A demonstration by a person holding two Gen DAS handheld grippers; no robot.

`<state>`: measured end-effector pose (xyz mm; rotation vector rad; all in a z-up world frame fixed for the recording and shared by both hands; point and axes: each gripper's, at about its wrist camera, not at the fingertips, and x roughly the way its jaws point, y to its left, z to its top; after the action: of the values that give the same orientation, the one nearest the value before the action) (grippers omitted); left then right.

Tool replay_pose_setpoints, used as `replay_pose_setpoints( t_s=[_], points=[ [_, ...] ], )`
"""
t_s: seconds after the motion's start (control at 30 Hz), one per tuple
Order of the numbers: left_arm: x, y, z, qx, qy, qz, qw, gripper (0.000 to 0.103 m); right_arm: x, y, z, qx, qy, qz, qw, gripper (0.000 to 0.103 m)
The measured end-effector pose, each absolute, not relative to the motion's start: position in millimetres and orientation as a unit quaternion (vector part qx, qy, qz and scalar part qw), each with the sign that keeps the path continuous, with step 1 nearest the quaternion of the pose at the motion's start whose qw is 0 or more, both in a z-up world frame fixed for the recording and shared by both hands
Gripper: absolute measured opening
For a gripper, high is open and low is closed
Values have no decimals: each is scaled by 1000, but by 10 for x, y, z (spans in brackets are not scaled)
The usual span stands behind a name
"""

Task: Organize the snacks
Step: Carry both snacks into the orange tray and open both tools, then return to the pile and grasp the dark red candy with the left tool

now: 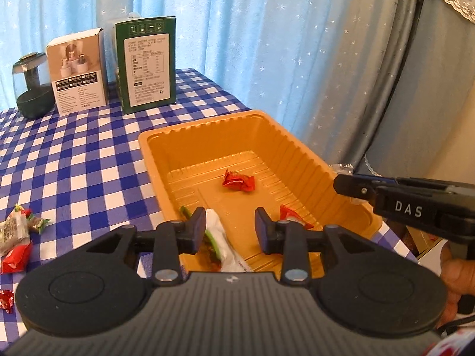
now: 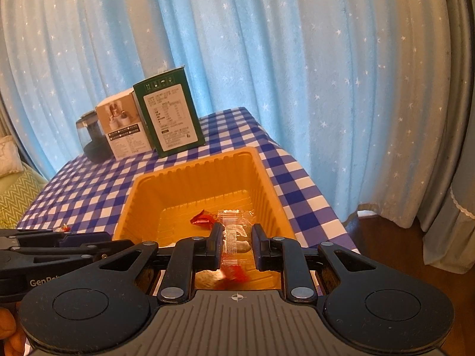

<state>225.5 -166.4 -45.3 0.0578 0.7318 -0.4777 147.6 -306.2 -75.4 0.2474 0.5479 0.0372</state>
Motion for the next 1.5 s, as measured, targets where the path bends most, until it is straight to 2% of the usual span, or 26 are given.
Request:
replay_pose_setpoints(
  t_s=[0.37, 0.43, 0.47, 0.5, 1.17, 1.5],
  points=[
    [2223, -1511, -363, 29, 344, -221, 912, 32, 1537, -2975, -751, 141, 268, 68, 950, 22],
    [2210, -1483, -363, 37, 343, -216, 913, 32, 1551, -2979, -747, 153, 269, 71, 948, 39],
    [2206, -1463, -363, 39, 342, -214, 914, 32, 1551, -2991, -743, 160, 267, 70, 948, 57],
    [2202, -1435, -367, 38, 343, -214, 914, 32, 1545, -3003, -739, 166, 263, 66, 948, 61],
    [2045, -988, -297, 30, 339, -181, 923, 32, 1537, -2793, -674, 154, 258, 64, 952, 61],
    [1941, -623, -280, 26, 337, -150, 929, 42, 1559, -2542, -650, 138, 259, 90, 952, 61]
  ],
)
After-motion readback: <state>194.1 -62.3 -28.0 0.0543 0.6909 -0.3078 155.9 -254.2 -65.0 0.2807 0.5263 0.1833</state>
